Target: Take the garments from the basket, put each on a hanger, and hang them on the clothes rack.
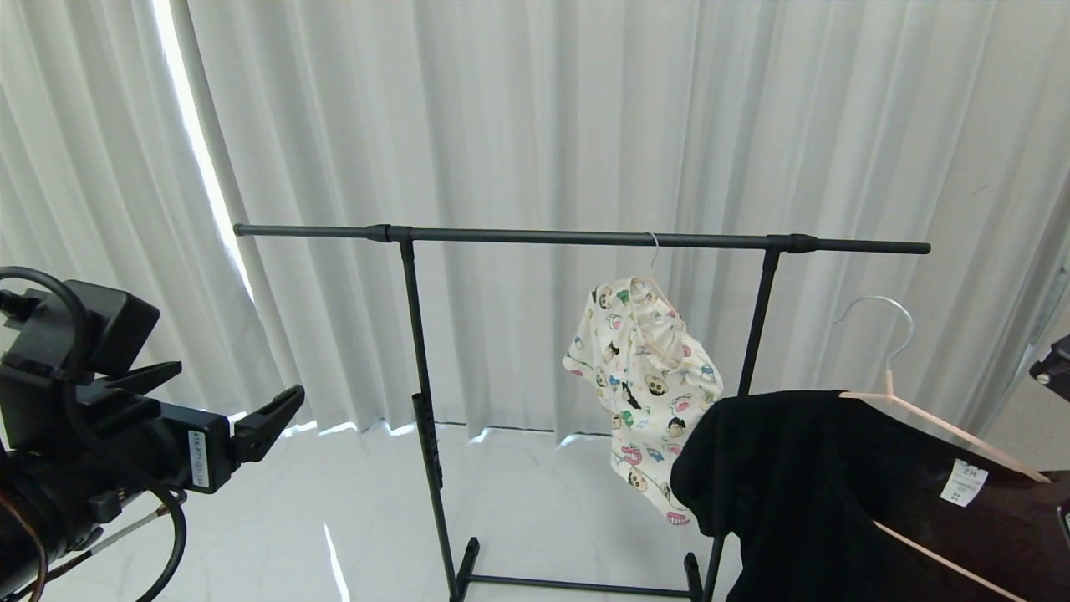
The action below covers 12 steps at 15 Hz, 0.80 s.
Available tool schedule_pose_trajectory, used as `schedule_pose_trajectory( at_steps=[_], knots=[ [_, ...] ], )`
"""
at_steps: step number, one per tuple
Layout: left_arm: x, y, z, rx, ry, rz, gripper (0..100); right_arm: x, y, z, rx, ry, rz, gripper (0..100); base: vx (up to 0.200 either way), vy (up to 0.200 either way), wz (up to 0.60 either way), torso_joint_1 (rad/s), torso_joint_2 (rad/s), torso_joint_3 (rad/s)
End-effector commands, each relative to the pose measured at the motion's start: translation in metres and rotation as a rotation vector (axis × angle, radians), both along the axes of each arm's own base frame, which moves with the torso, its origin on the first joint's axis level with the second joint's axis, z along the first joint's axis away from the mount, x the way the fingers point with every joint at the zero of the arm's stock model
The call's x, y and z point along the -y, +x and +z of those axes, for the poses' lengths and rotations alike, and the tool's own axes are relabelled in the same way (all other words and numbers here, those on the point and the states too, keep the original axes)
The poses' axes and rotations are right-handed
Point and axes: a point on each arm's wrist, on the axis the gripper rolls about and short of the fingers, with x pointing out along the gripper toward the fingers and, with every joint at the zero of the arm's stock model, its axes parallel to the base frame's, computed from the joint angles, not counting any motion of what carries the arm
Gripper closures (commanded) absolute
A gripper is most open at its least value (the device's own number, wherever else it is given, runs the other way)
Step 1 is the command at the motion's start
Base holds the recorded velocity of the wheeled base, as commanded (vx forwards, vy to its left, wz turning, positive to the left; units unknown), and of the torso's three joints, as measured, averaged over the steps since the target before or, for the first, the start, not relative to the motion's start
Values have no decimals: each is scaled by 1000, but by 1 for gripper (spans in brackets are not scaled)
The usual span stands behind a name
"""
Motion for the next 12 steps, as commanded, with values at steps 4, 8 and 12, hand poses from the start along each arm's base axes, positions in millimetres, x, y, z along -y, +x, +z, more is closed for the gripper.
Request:
schedule_pose_trajectory(
  at_steps=[4,8,12],
  knots=[
    [-3,11,-8,-44,39,110,0,15,25,-10,-95,0,-276,100,0,0,0,0,0,0],
    [-3,13,-9,-52,45,123,0,10,61,-10,10,50,-337,100,0,0,0,0,0,0],
    [-2,14,-4,-33,39,121,0,-1,95,5,96,110,-296,100,0,0,0,0,0,0]
  ],
)
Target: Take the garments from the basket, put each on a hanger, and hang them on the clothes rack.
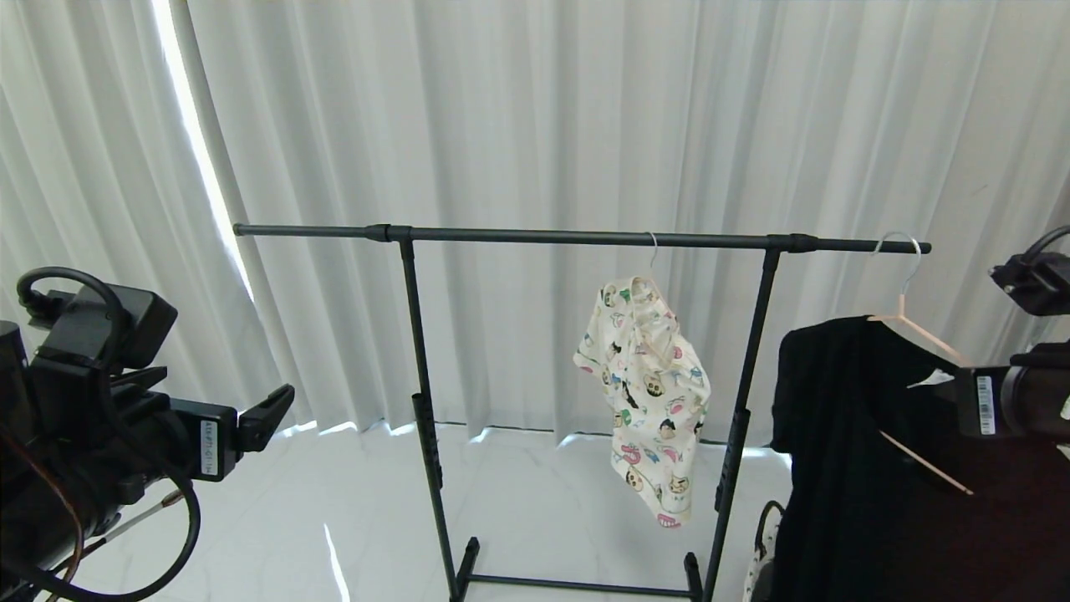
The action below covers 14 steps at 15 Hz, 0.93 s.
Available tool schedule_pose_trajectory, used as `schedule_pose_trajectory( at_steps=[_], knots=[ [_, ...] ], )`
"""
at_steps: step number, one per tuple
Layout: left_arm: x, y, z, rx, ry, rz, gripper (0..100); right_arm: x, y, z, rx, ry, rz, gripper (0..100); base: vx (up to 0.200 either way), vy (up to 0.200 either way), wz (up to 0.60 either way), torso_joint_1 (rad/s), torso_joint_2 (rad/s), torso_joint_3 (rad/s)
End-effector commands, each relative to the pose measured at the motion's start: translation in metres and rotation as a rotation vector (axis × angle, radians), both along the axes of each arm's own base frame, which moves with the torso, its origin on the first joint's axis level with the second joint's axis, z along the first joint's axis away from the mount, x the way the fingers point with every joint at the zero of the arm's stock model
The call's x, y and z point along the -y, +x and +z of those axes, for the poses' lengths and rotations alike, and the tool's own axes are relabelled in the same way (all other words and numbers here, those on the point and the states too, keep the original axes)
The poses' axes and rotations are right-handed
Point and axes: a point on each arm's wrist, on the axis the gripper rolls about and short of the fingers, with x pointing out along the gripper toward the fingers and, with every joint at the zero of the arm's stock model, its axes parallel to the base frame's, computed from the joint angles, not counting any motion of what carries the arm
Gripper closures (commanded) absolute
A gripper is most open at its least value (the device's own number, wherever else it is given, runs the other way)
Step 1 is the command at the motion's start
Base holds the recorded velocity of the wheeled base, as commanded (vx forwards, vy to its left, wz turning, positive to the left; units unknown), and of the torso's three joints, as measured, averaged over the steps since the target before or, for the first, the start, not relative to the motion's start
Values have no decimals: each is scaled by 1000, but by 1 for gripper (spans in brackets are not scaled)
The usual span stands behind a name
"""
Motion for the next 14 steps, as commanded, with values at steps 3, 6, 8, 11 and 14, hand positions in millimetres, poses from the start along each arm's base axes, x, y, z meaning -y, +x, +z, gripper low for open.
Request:
schedule_pose_trajectory(
  at_steps=[3,6,8,11,14],
  knots=[
    [4,0,1,3,0,-24,0,-8,27,6,0,12,21,100,200,0,0,-3,2,7],
    [6,-1,1,3,0,-33,0,-10,30,10,25,11,72,100,200,0,0,4,4,1],
    [8,-1,1,5,0,-45,0,-11,31,11,44,4,84,100,200,0,0,5,5,2],
    [9,-2,1,5,0,-56,0,-12,31,10,43,-4,95,100,200,0,0,1,2,4],
    [10,-1,3,12,-2,-56,0,-12,31,7,27,-21,102,100,200,0,0,1,-4,2]
  ],
)
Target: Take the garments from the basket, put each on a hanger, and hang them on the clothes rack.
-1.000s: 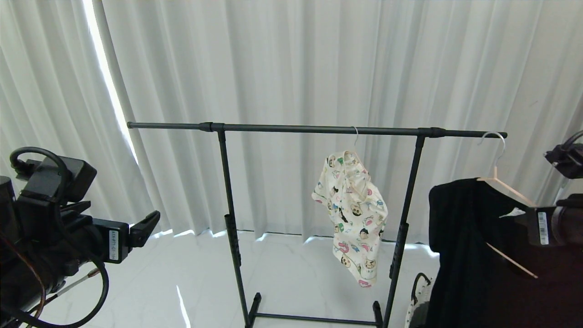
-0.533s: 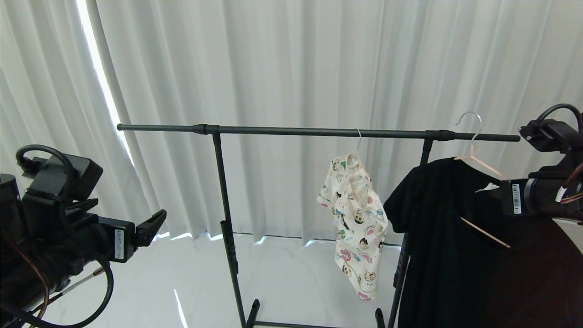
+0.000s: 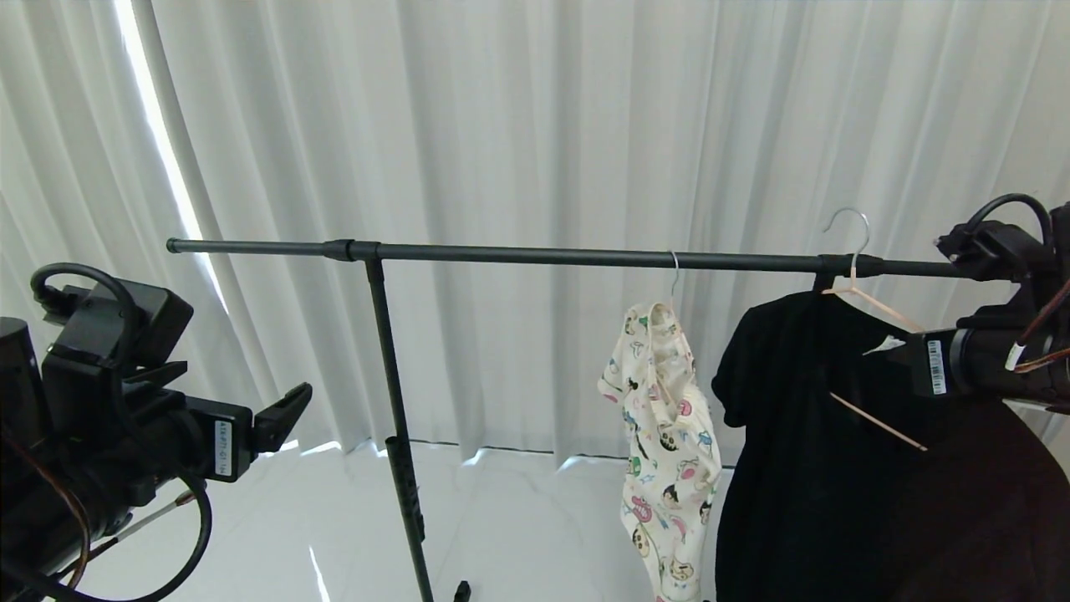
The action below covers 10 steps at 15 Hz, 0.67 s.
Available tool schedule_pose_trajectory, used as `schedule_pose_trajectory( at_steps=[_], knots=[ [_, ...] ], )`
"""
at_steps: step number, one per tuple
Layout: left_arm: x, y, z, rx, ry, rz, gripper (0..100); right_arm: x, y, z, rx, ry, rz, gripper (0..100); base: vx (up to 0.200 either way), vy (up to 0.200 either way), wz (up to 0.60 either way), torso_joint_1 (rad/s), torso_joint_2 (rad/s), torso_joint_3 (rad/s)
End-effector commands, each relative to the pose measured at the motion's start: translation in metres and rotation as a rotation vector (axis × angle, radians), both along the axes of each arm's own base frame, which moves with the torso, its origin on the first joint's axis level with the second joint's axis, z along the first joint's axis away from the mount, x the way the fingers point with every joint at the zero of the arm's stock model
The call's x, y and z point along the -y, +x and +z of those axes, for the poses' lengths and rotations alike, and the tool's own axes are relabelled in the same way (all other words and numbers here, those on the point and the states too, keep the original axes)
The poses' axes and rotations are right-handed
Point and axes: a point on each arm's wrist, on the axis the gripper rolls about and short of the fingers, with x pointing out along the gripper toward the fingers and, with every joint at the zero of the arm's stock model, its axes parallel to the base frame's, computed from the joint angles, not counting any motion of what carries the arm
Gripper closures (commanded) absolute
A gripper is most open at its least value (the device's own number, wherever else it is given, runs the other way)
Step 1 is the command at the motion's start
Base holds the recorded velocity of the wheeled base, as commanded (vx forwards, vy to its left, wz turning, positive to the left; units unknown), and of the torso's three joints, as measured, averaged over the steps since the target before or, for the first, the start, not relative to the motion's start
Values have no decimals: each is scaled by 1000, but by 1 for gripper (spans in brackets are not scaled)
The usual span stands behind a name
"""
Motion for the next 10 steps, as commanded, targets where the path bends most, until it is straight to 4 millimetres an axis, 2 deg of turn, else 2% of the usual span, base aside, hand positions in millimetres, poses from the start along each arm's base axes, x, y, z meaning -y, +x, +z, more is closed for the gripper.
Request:
schedule_pose_trajectory(
  at_steps=[1,4,8,10],
  knots=[
    [0,-1,0,2,-2,0,0,0,0,-1,-4,-2,-1,100,200,0,0,2,7,2],
    [0,0,1,5,-3,0,0,0,1,-3,-13,-4,-1,100,200,0,0,1,2,1],
    [0,0,4,16,-5,0,0,1,0,-14,-46,-10,-7,100,0,0,0,0,0,0],
    [0,1,5,20,-6,0,0,0,9,-16,-35,-7,-13,100,0,0,0,0,0,0]
  ],
)
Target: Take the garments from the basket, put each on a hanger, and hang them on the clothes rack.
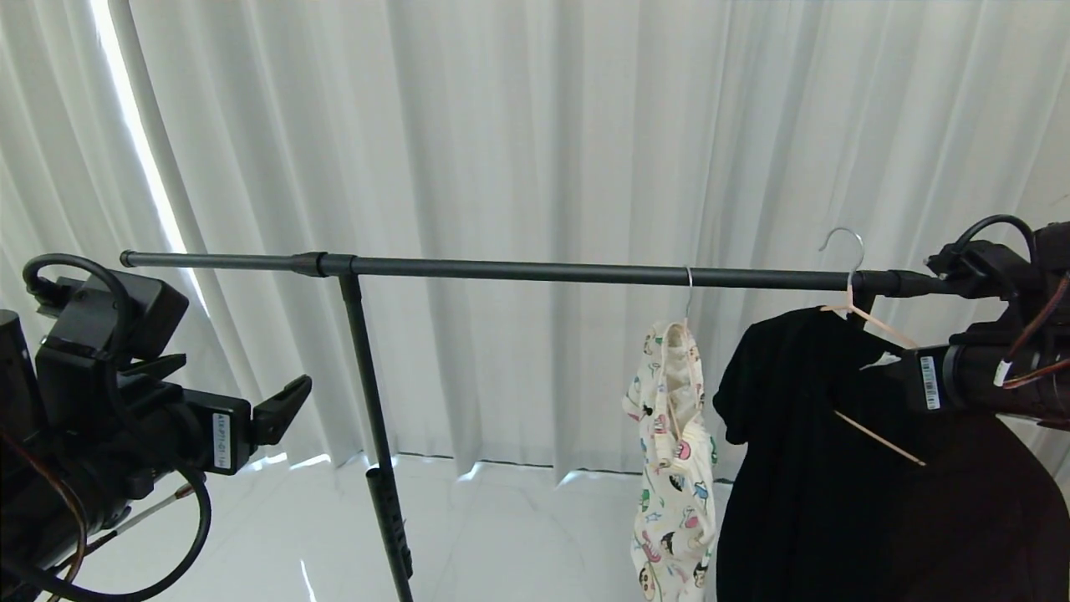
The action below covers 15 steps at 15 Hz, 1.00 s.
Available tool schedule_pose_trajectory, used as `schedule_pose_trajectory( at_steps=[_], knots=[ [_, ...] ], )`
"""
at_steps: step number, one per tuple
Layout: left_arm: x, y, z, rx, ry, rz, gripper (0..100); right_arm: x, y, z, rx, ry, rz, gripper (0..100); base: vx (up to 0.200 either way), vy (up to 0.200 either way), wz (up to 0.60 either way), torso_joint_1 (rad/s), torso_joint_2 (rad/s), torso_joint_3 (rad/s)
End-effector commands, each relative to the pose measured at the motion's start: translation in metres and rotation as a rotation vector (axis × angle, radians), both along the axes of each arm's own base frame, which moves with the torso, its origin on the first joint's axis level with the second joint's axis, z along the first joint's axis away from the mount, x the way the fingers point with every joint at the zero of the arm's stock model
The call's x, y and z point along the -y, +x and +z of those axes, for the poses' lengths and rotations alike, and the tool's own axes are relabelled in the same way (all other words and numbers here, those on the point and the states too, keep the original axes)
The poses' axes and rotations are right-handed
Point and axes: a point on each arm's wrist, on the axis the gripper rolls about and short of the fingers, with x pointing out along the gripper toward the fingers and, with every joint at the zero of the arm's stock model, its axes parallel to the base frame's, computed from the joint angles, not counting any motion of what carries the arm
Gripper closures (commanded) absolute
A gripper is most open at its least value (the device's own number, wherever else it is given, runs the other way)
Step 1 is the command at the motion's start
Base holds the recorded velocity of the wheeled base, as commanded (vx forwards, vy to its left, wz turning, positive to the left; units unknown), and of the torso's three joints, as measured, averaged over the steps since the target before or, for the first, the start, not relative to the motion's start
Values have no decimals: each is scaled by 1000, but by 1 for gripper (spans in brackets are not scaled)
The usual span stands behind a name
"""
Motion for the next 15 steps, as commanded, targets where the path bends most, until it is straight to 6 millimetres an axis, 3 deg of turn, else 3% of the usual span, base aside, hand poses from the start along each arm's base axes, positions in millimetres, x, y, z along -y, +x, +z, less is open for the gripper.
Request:
schedule_pose_trajectory(
  at_steps=[1,15],
  knots=[
    [0,0,1,5,-1,0,0,-2,10,-5,-2,-1,-4,100,0,0,0,0,0,0],
    [0,2,5,18,-11,1,0,-8,53,-42,-62,-14,-24,100,14,0,0,0,0,0]
  ],
)
